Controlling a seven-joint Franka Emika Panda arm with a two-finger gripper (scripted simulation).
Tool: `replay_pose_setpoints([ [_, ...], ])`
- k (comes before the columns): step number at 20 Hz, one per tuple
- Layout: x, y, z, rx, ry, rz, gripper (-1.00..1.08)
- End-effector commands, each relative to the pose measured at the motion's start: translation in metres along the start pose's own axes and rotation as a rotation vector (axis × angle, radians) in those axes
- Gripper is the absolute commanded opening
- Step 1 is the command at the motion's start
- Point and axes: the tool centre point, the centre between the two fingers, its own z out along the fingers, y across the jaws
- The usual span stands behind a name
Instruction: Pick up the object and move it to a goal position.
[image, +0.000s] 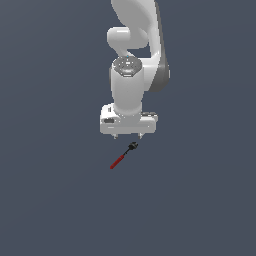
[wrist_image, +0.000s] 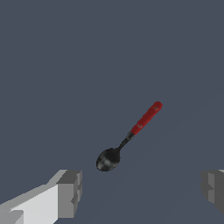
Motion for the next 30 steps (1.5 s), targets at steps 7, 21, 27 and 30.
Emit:
replay_pose_setpoints([
  [7,0.000,-0.011,-0.002,0.017,0.005,-0.025,1.00],
  [21,0.001,-0.015,0.004,0.027,0.006,0.004,1.00],
  [27,0.002,-0.012,0.020,0.027,0.002,0.098,1.00],
  [30,0.002,-0.010,0.031,0.027,0.000,0.165,1.00],
])
